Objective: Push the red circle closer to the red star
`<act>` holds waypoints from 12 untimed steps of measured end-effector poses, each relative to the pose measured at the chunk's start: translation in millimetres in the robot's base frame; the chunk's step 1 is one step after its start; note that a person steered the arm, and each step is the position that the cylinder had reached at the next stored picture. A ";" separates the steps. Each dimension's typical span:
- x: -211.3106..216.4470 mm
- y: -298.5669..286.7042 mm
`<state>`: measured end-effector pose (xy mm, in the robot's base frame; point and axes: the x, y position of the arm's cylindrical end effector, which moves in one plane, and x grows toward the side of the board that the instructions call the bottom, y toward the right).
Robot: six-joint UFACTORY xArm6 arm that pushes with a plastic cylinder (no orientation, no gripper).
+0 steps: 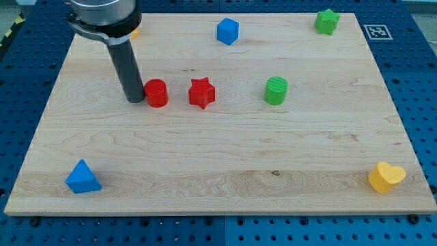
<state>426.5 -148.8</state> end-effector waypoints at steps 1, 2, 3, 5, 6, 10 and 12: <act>-8.2 9.6; -8.2 45.0; -8.2 52.1; -1.1 52.3; -1.1 52.3; 4.7 114.9; 10.9 83.5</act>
